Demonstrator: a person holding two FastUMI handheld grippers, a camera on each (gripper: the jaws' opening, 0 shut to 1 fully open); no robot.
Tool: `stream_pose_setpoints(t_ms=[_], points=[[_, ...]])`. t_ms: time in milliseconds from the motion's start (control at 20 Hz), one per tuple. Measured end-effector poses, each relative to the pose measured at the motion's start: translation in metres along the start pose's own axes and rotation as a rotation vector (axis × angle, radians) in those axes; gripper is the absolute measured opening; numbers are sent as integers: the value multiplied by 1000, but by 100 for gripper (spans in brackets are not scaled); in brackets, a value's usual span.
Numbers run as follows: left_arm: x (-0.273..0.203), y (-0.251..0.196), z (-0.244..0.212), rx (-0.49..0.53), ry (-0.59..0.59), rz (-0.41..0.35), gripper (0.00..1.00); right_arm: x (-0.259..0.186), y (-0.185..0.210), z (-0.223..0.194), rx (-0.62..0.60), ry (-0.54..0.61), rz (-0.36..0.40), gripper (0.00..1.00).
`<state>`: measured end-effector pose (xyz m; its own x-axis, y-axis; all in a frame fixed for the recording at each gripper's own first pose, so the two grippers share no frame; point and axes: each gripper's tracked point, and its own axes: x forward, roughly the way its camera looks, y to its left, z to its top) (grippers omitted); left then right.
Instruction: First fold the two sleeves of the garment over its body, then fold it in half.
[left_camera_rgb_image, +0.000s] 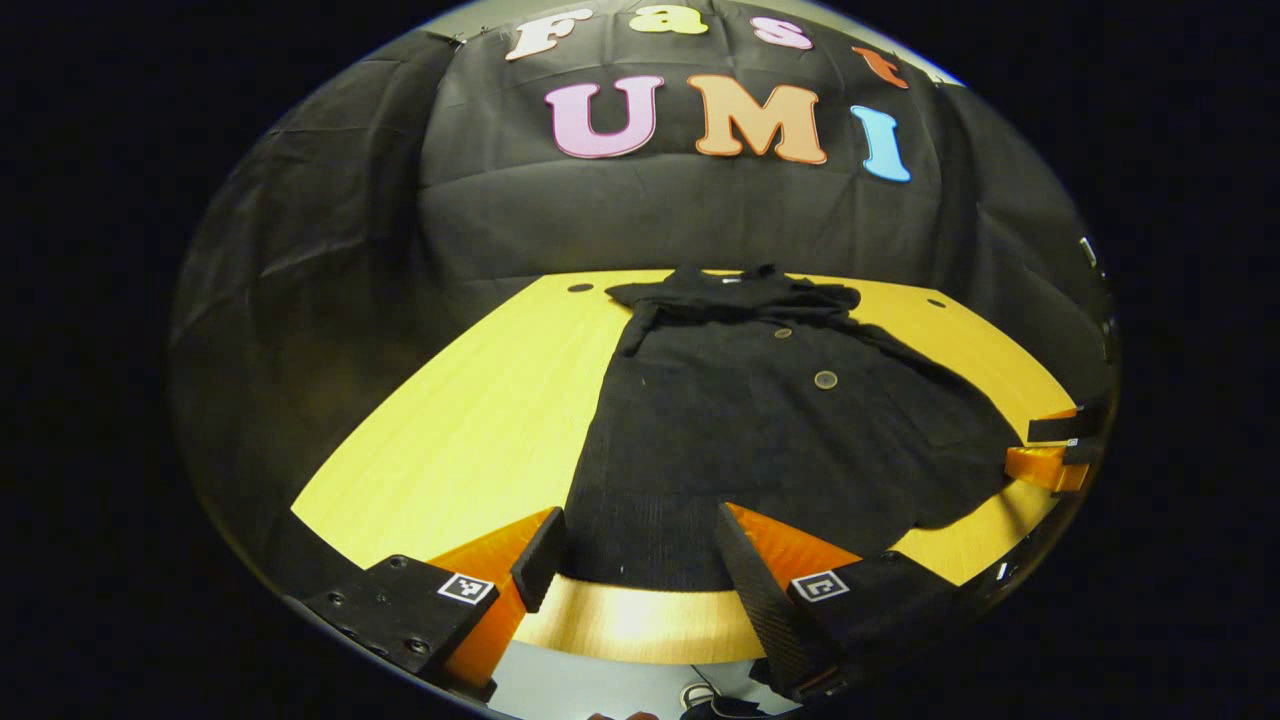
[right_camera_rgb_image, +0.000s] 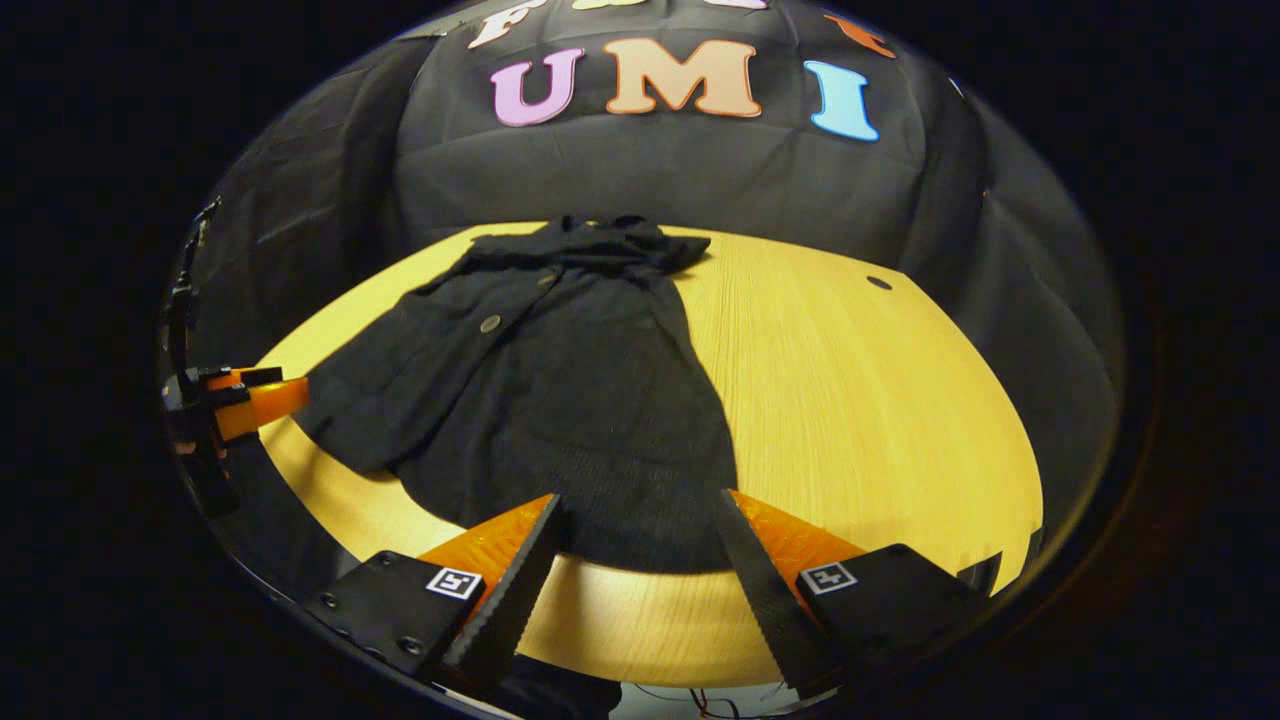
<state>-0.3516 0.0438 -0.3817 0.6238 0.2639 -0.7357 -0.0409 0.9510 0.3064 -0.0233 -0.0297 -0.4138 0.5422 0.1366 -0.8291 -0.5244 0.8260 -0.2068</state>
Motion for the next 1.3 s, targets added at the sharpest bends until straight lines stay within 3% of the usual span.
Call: stream_pose_setpoints(t_ms=[200, 300, 450, 500, 600, 650, 700, 750, 800, 850, 900, 950, 1050, 1300], points=[[10, -1, -25, -15, 93, 23, 93, 7, -2, -9, 60, 20, 31, 99], [10, -1, -20, -11, 41, 45, 95, 9, -1, -5, 69, -5, 45, 99], [12, -3, -21, -47, 52, 65, 93, 9, 8, -4, 45, -1, 81, 90], [10, -7, -23, -43, 57, 63, 91, 11, 14, -3, 30, 1, 99, 79], [12, -17, -23, -21, 86, 47, 72, 10, 21, -2, -6, 11, 120, 51], [13, -22, -22, -5, 90, 37, 63, 10, 24, -2, -8, 19, 128, 44], [12, -27, -22, 10, 93, 36, 53, 9, 27, -1, -1, 23, 138, 31], [11, -30, -22, 25, 92, 35, 34, 8, 29, -1, 10, 33, 147, 27], [12, -34, -21, 37, 94, 39, 30, 8, 29, -1, 23, 42, 154, 18], [13, -35, -20, 47, 97, 43, 14, 7, 30, 0, 28, 53, 162, 16], [14, -34, -19, 51, 102, 48, 10, 8, 30, 2, 42, 60, 164, 16], [14, -34, -18, 43, 111, 52, 4, 8, 30, 3, 41, 71, 167, 7], [15, -32, -14, -8, 128, 48, 0, 4, 30, 11, 26, 71, 176, 9], [29, -19, 18, -154, 158, 83, 0, 0, 30, 68, -3, 15, 219, 9]])
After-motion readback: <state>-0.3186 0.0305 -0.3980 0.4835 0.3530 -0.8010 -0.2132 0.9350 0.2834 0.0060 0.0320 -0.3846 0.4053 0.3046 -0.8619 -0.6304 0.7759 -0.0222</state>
